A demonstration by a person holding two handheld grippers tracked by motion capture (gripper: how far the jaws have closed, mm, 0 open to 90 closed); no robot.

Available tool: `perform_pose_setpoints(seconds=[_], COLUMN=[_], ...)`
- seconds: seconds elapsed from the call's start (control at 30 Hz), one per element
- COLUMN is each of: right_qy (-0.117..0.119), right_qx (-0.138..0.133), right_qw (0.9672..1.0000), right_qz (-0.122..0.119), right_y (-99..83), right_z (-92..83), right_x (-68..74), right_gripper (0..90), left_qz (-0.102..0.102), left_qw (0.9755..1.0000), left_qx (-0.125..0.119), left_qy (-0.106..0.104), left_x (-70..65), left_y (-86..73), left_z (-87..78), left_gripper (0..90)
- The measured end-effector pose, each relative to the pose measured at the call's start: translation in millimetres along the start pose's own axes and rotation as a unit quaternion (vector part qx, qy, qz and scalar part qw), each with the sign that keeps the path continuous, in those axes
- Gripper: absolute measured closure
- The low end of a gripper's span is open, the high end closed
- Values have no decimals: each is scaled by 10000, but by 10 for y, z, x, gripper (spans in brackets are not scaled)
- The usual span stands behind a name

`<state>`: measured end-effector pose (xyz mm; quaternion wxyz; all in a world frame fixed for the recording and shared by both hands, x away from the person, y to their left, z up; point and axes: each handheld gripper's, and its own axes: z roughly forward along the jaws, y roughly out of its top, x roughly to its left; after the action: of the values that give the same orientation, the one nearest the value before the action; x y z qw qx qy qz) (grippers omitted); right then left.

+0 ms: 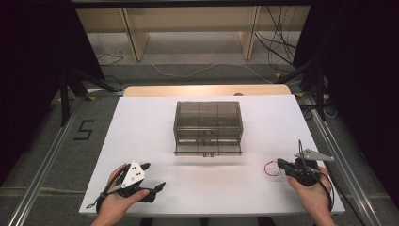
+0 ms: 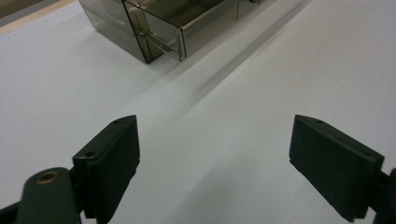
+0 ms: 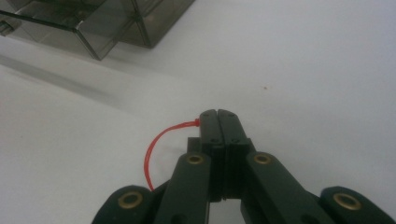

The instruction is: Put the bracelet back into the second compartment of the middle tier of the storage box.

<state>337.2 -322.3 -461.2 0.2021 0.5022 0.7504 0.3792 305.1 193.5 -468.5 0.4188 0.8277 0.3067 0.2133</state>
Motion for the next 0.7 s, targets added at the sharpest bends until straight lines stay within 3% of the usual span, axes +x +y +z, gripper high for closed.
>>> perform_pose_setpoints(seconds=[0.7], right_qy=[57], right_qx=[-259], right_qw=[9996], right_qz=[-59], right_y=[142], right_z=[-27], right_x=[78], right_gripper=[900], left_qz=[23], left_qw=[10000], left_qx=[-5], left_qy=[5], left_x=[-6], left_y=[2], left_z=[4], left_gripper=[160])
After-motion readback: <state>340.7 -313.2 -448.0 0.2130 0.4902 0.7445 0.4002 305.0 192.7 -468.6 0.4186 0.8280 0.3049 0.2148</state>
